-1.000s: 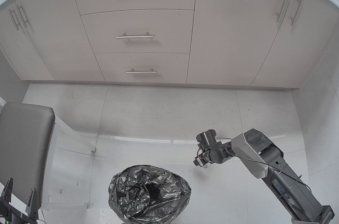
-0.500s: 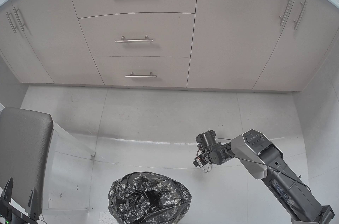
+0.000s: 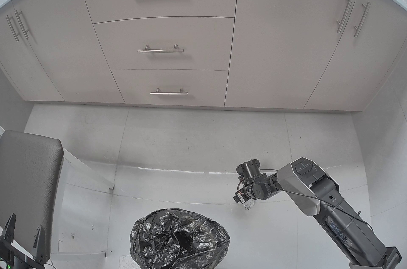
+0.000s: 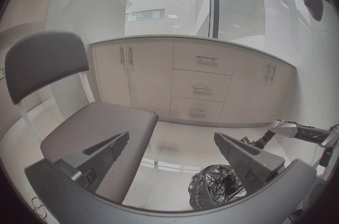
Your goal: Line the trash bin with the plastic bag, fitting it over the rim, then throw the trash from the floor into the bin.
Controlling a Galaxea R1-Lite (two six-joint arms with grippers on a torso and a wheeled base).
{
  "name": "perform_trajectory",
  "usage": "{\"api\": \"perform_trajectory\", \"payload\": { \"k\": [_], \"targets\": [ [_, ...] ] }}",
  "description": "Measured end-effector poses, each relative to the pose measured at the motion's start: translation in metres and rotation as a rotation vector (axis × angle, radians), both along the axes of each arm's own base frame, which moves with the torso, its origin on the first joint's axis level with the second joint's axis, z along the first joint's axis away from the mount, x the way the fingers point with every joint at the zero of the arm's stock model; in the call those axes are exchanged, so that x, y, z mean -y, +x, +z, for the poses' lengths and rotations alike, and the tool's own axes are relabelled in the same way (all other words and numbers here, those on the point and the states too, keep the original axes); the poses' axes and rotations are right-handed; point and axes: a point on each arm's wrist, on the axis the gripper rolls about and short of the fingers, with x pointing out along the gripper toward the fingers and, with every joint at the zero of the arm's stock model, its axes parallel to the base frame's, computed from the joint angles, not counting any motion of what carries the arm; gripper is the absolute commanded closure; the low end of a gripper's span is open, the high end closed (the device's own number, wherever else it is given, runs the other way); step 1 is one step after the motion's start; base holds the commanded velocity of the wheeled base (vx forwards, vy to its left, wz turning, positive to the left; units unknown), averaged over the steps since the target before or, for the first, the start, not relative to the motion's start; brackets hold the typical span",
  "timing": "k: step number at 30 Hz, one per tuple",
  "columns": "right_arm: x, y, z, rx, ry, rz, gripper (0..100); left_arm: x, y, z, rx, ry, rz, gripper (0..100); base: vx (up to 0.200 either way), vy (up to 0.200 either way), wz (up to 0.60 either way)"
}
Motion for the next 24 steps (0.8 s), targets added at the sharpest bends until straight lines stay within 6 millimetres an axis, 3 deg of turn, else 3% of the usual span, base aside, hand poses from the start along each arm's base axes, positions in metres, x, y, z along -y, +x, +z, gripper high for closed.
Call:
{"api": "perform_trajectory", "payload": {
  "k": [24],
  "targets": [
    [-0.016,-0.007,-0.001,0.003,0.001,0.024,0,0.0,0.0,0.0,0.001,-0.002,0.001,0,0.0,0.0,0.0]
  ]
}}
